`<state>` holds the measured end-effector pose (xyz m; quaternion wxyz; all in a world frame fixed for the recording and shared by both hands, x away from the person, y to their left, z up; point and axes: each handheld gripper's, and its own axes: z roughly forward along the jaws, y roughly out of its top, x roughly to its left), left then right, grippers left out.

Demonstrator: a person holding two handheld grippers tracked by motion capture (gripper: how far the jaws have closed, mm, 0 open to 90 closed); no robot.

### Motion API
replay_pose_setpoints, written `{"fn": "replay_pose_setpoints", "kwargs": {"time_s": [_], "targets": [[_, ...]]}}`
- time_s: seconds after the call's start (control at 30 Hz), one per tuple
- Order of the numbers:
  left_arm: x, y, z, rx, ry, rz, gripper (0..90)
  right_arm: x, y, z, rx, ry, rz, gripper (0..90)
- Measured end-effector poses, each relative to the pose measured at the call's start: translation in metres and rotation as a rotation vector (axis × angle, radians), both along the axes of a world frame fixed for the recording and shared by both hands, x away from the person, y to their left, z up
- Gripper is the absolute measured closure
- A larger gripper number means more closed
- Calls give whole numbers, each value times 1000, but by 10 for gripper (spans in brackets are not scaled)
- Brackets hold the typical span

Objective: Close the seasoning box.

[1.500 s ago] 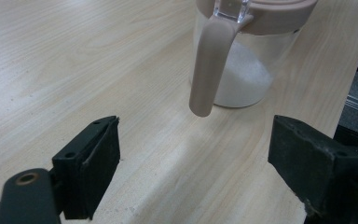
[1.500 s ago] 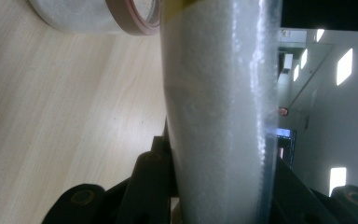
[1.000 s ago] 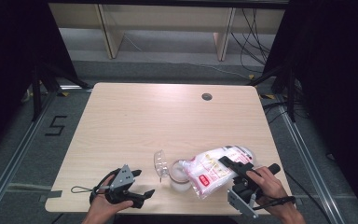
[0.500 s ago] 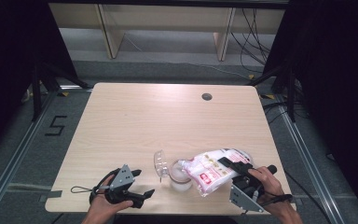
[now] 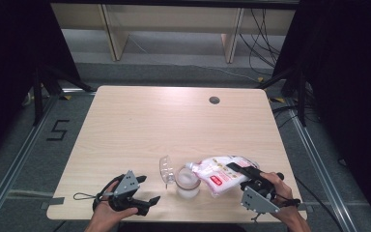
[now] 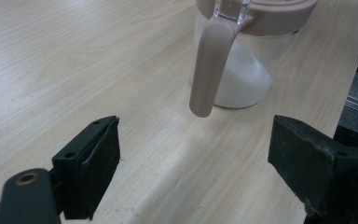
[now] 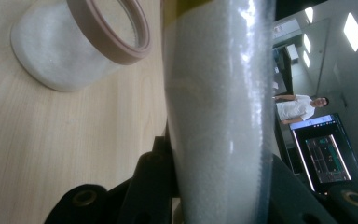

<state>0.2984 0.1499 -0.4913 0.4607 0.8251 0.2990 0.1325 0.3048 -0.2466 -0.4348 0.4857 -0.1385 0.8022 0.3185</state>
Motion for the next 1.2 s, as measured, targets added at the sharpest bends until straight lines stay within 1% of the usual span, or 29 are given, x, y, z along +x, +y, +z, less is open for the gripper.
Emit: {"fn": "replay_pose_setpoints", "kwargs": {"time_s": [0.03, 0.07, 0.1, 0.17, 0.2, 0.23, 0.27, 0.3, 0.37, 0.4, 0.43, 0.47, 0.5, 0.53, 0.57, 0.63, 0.67, 0.7, 0.73, 0.8, 0.83, 0.87, 0.9, 0.97, 1.03, 1.1, 1.13, 1.17, 1.2], "targets": [[-1, -1, 0, -14, 3, 2, 163, 0, -1, 2, -8, -8, -14, 778], [0, -1, 0, -11, 6, -1, 163, 0, -2, 0, 18, 16, -16, 778], [-1, -1, 0, -16, 5, 4, 163, 1, -3, 1, 8, 1, -11, 779], [0, -1, 0, -13, 5, 1, 163, 2, -4, -2, 46, 38, -18, 779], [0, 0, 0, 15, 2, -6, 163, 2, -4, -2, 46, 38, -18, 779], [0, -1, 0, -12, 8, -3, 163, 5, -5, -3, 77, 56, -11, 780], [0, -1, 0, -10, 6, -4, 163, 4, -6, -5, 104, 85, -29, 779], [0, -1, 1, 2, 6, 1, 163, 4, -6, -5, 104, 85, -29, 779], [0, 0, 0, 2, 1, -1, 163, 7, -6, -6, 110, 84, -9, 780], [0, 0, 0, 14, 3, -6, 163, 7, -7, -8, 132, 102, -28, 780], [0, 0, 0, 14, 3, -6, 163, 9, -6, -8, 119, 91, -14, 780], [-1, -1, 0, -13, 9, -2, 163, 9, -6, -8, 118, 88, -11, 780], [-1, -1, 0, -10, 2, 3, 163, 9, -6, -11, 146, 125, -31, 780], [-1, -1, 0, -9, 1, 1, 163, 9, -7, -11, 151, 151, -29, 781], [-1, -1, 0, -10, 6, 3, 163, 10, -7, -12, 161, 140, -29, 781], [-1, -1, 0, -15, 9, 7, 163, 11, -7, -12, 177, 148, -23, 781], [0, -1, 0, -14, 9, 8, 163, 11, -8, -13, 203, 175, -30, 781], [0, -1, 0, -7, 9, 5, 163, 12, -8, -13, 208, 181, -31, 781], [-1, -1, 0, -13, 10, 8, 163, 13, -9, -14, 219, 185, -28, 782], [-1, -1, 1, -2, 6, 3, 163, 16, -12, -16, 255, 203, -42, 782], [-1, -1, 1, -2, 6, 3, 163, 16, -12, -16, 255, 203, -42, 782], [-1, -1, 1, -3, 8, 5, 163, 17, -13, -17, 274, 220, -56, 782], [-1, -1, 0, -7, 3, 6, 163, 20, -13, -17, 272, 211, -46, 783], [-1, -1, 0, -10, 3, 6, 163, 22, -14, -19, 309, 243, -64, 783], [-1, -1, 1, -5, 8, 7, 163, 26, -14, -21, 320, 250, -68, 783], [-1, -1, 0, -17, 6, 3, 163, 28, -13, -23, 347, 286, -61, 784], [0, -1, 0, -9, 4, 2, 163, 29, -13, -24, 352, 291, -62, 784], [0, -1, 0, -9, 7, -1, 163, 31, -13, -26, 379, 307, -64, 784], [0, -1, 0, -10, 7, -2, 163, 31, -13, -26, 379, 307, -64, 784]]}}
